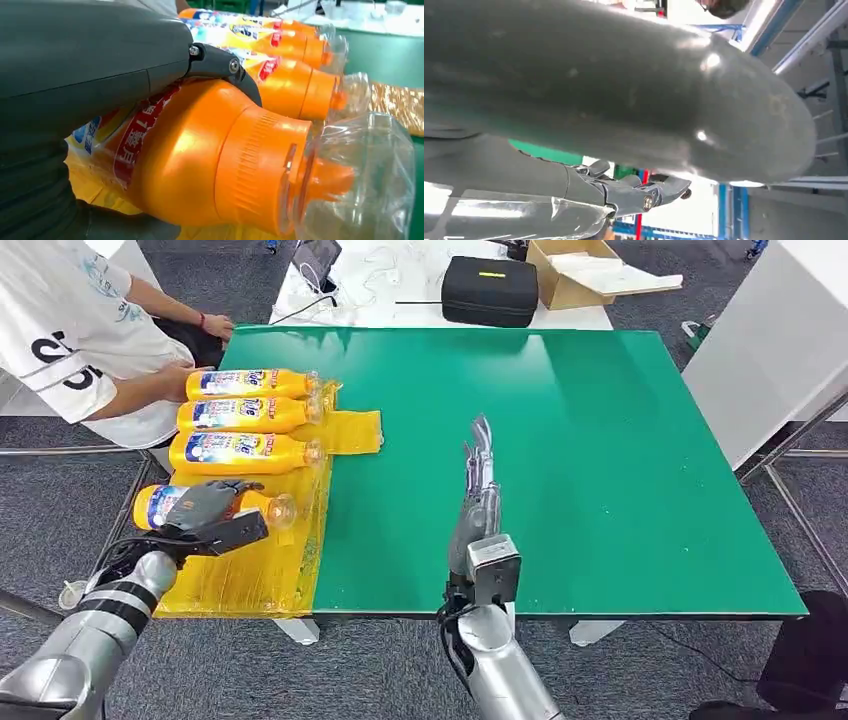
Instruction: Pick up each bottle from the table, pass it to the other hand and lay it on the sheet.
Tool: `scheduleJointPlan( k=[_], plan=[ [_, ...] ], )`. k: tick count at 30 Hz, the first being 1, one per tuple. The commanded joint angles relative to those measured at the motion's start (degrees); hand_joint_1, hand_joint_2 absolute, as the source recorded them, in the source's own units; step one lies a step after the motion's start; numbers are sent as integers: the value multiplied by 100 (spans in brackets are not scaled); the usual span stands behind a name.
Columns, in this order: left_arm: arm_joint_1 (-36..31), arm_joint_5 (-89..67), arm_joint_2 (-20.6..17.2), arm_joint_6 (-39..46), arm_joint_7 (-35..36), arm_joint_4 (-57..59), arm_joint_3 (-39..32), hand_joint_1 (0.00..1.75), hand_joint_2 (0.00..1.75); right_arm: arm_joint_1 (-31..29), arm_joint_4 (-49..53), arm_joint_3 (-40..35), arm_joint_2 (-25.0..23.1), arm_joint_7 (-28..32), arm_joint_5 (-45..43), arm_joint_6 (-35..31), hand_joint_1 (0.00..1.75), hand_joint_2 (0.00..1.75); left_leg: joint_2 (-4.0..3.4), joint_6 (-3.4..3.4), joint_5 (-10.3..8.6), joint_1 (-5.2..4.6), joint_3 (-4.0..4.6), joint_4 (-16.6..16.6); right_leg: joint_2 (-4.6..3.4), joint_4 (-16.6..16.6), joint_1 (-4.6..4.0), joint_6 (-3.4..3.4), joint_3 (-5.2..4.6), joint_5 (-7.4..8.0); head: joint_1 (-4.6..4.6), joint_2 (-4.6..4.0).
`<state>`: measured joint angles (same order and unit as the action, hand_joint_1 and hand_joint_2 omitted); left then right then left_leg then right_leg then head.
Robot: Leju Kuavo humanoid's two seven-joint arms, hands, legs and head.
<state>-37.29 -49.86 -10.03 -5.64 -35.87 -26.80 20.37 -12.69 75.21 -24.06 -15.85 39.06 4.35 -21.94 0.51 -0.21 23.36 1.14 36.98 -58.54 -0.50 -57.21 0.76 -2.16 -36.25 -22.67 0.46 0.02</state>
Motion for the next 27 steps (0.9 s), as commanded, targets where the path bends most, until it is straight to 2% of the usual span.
scheduleJointPlan(
  k=[1,6,7,13,18,19,21,25,27],
  plan=[
    [78,-97,-50,-455,-191,631,699,0,175,-365,-744,-13,81,-50,-71,158,0,0,-26,10,9,-3,-47,13,-15,15,-2,8,40,-2,-2,-2],
    [133,-37,28,-583,-280,673,751,0,175,-393,-837,-14,59,-56,-81,196,0,0,-9,6,4,-2,-25,6,-3,8,-1,4,20,-2,0,-2],
    [125,-55,33,-551,-256,668,807,0,175,-416,-889,-10,52,-58,-88,223,0,0,-1,9,7,-2,-40,11,8,12,-2,7,40,-7,-2,-2],
    [141,312,47,-1123,-413,619,933,0,175,-472,-1059,-4,16,-60,-94,298,0,0,-5,8,3,-4,-38,10,3,11,0,7,40,-1,0,0],
    [504,1683,-142,-1512,-413,-233,1172,0,175,-483,-1138,-16,1,-41,-71,303,0,0,-10,7,4,-5,-56,14,-3,13,2,7,57,0,0,-2],
    [644,2024,-140,-1488,-413,-516,1080,0,0,-477,-1148,-11,0,-41,-76,311,0,0,-2,6,3,-8,-54,12,2,9,6,4,56,-1,0,-2],
    [731,2458,-53,-1165,-413,-589,1114,0,0,-444,-1144,19,-10,-33,-90,307,0,0,5,6,4,-7,-59,13,5,11,5,4,65,-2,-2,0],
    [868,3459,428,-762,-413,-980,410,0,0,-348,-1058,70,-36,-48,-82,262,0,0,20,9,3,-5,-54,10,20,12,2,6,63,-6,-2,-2],
    [899,4059,748,-741,-385,-1214,-233,0,0,-306,-1028,83,-70,-77,-64,221,0,0,30,8,0,-7,-41,5,28,6,4,4,49,-7,-2,-2]
  ],
)
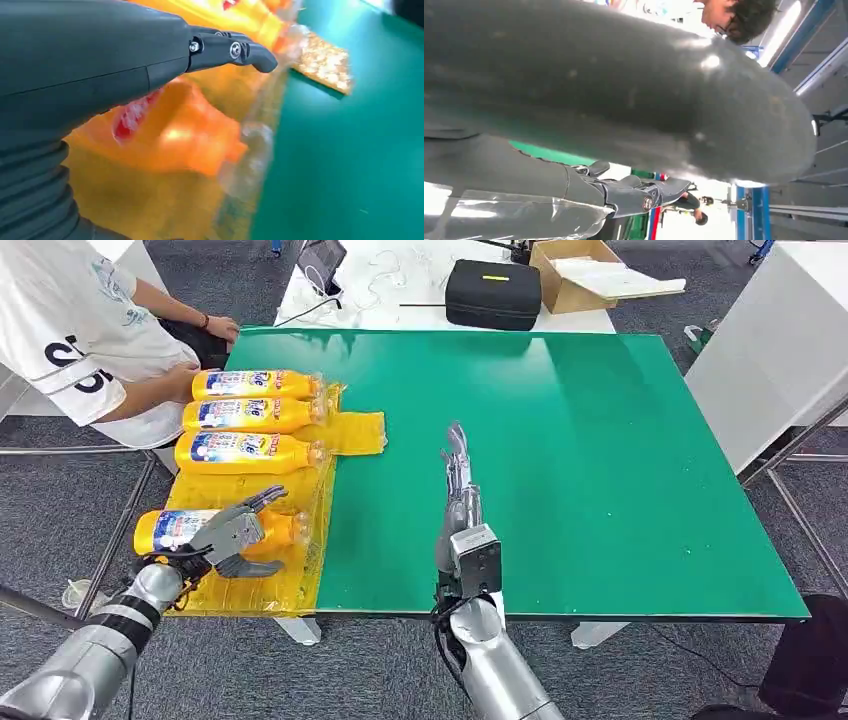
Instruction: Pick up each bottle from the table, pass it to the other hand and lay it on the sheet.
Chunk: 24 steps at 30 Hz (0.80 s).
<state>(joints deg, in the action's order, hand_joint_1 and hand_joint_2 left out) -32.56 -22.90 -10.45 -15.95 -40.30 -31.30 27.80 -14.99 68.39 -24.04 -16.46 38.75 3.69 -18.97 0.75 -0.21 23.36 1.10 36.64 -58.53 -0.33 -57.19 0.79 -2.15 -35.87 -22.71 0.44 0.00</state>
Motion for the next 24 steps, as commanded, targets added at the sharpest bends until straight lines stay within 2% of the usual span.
scheduleJointPlan(
  k=[1,2,3,4,5,7,8,10,11,13,15,16,17,20,21,22,23,24],
  plan=[
    [378,1344,820,300,82,-768,-975,0,0,-71,-339,78,-15,-49,6,-83,0,0,7,11,3,-2,-12,4,18,8,-2,5,18,-5,0,0],
    [458,1501,1051,645,30,-1049,-1531,0,0,-46,-306,63,-21,-115,32,-98,0,0,12,8,1,0,-2,0,23,4,-4,4,10,-5,0,0],
    [561,1435,1302,1544,30,-1594,-2002,0,0,-31,-303,42,-39,-175,84,-147,0,0,10,10,4,1,-5,-1,23,5,-6,7,14,-7,0,0],
    [506,1419,1355,1552,34,-1571,-2050,0,0,-23,-300,26,-53,-190,97,-157,0,0,14,6,-3,0,22,-2,22,2,-3,1,-12,-1,0,0],
    [768,1485,1673,2981,30,-2655,-2598,0,0,-9,-321,-63,-66,-284,163,-168,0,0,16,9,2,1,14,-5,28,1,-6,4,-3,-7,0,0],
    [736,1587,1718,3039,30,-2733,-2704,0,0,19,-330,-104,-85,-300,195,-201,0,0,5,6,-1,2,28,-6,16,1,-4,0,-22,0,2,0],
    [880,1764,1834,3516,30,-3303,-2941,0,175,57,-325,-158,-73,-288,264,-314,0,0,6,8,5,4,22,-10,22,-2,-8,2,-13,-6,0,0],
    [916,1995,1910,3428,30,-3435,-3124,0,175,105,-287,-151,-66,-267,284,-383,0,0,-17,9,11,2,14,-6,4,2,-7,3,-14,-5,0,0],
    [1126,2035,1993,3482,30,-3847,-3250,0,175,293,-100,-65,-24,-157,339,-613,0,175,-14,8,10,3,12,-4,5,3,-7,3,-11,-5,0,0],
    [1253,2228,2103,3351,30,-4029,-3367,0,175,390,5,-23,-2,-114,377,-728,0,175,-20,6,9,3,15,-1,-2,7,-7,1,-16,-2,2,0],
    [2040,2254,2412,3310,30,-4971,-3374,0,175,932,655,239,110,122,468,-1148,0,175,-20,9,9,2,10,2,2,9,-6,1,-12,-5,2,0],
    [2040,2254,2412,3310,30,-4971,-3374,0,175,932,655,239,110,122,468,-1148,0,175,-19,7,11,0,12,4,2,10,-3,-1,-14,-7,2,0],
    [2610,2237,2536,3287,30,-5445,-3222,0,175,1278,1179,363,184,125,587,-1442,0,175,-20,11,18,-1,0,4,3,13,-4,0,0,-13,0,0],
    [3390,2094,2670,3454,30,-6012,-2948,0,175,1716,1767,559,249,125,809,-1895,0,175,-27,9,28,-4,1,3,-5,14,0,-2,-1,-17,-2,0],
    [3921,2070,2699,3731,30,-6094,-2700,0,175,2087,2162,844,242,125,1069,-2103,0,175,-27,5,27,-5,9,4,-6,12,2,-2,-11,-14,0,0],
    [3921,2070,2699,3731,30,-6094,-2700,0,175,2087,2162,844,242,125,1069,-2103,0,175,-23,4,32,-14,6,8,-3,12,10,-3,-9,-18,2,0],
    [4264,2135,2799,3838,30,-6081,-2635,0,175,2355,2388,1086,225,125,1274,-2103,0,175,-30,14,57,-14,-38,11,-3,22,6,1,38,-39,0,0],
    [4503,1992,2891,3867,30,-5897,-2626,0,175,2587,2668,1423,45,125,1439,-2103,0,175,-24,8,45,-10,7,2,-1,11,5,5,-9,-25,0,0]
  ],
)
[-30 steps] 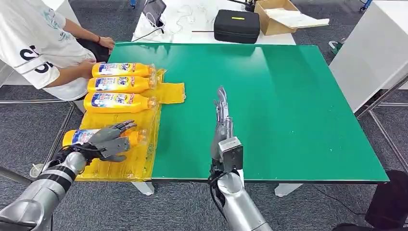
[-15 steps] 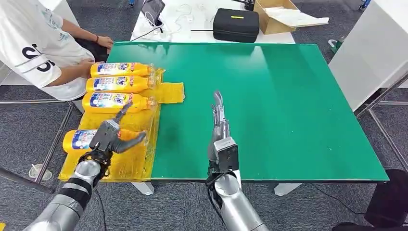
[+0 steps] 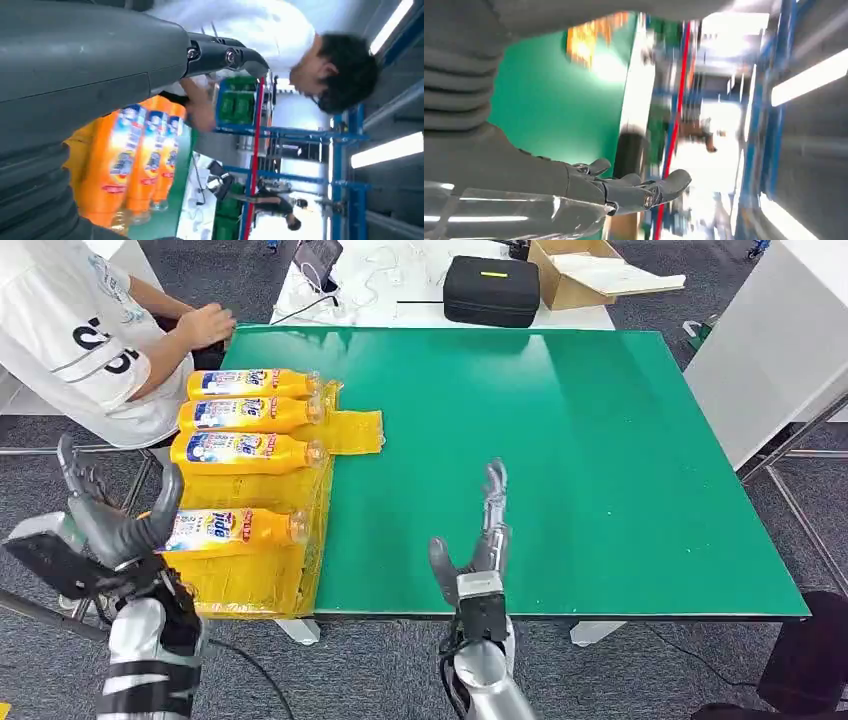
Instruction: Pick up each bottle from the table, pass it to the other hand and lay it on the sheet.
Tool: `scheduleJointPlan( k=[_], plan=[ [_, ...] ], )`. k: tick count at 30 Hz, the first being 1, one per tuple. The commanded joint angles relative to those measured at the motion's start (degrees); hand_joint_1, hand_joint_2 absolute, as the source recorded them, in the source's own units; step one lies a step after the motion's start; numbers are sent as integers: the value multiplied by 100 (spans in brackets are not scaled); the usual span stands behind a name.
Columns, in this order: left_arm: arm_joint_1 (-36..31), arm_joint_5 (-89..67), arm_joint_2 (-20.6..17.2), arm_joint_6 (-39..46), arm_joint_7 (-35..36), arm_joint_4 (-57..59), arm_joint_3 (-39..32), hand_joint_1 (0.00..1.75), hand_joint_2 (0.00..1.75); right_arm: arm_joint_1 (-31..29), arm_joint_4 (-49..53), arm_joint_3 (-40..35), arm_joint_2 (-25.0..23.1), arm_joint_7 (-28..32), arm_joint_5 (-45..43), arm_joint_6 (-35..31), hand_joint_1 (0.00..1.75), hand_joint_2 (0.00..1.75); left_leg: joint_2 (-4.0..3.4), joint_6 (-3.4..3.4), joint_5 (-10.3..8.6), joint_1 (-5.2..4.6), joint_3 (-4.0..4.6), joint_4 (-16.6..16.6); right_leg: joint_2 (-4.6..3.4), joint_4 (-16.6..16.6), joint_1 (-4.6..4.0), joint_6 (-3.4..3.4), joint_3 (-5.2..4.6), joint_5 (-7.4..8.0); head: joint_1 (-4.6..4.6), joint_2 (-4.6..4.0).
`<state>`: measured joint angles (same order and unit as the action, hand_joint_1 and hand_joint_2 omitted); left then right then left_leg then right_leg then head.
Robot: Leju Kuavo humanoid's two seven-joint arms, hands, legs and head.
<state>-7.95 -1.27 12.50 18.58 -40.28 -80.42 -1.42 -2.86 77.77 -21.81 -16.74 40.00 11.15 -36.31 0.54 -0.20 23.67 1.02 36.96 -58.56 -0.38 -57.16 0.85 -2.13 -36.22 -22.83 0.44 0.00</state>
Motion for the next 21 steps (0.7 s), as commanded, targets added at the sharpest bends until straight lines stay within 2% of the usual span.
scheduleJointPlan(
  k=[1,4,6,7,9,10,14,21],
  plan=[
    [2113,-300,616,505,28,-970,320,0,175,1438,1788,1278,33,0,712,-369,0,175,-1,15,32,-6,-61,11,10,15,1,4,63,-31,2,0],
    [2425,-417,689,612,28,-712,441,0,175,1722,2026,1521,-98,0,860,-369,0,175,9,19,28,-9,-25,6,13,6,7,-8,26,-32,2,0],
    [2500,-328,746,567,28,-457,455,0,175,1807,1931,1494,-154,0,857,-369,0,175,7,25,46,-3,-55,3,15,7,-1,-5,60,-50,4,0],
    [2481,-209,750,477,28,-394,442,0,175,1788,1835,1478,-150,0,893,-369,0,175,6,15,32,-9,-23,6,9,4,8,-11,24,-35,4,0],
    [2397,-95,731,440,28,-417,458,0,175,1664,1543,1307,-135,0,746,-369,0,175,-3,16,46,1,-52,5,5,11,-5,-5,55,-46,4,0],
    [2375,-82,723,422,28,-429,462,0,175,1640,1498,1286,-133,0,738,-369,0,175,-1,8,35,-4,-25,7,3,7,2,-10,23,-33,4,0],
    [2309,-60,708,404,28,-410,447,0,175,1566,1419,1282,-162,0,745,-369,0,175,-1,9,37,-1,-39,7,5,8,-3,-5,38,-37,2,2],
    [2196,178,703,376,28,-1021,591,0,175,1430,1024,1059,-141,0,593,-369,0,175,-3,8,33,6,-35,2,2,7,-9,-5,38,-32,2,0]
  ],
)
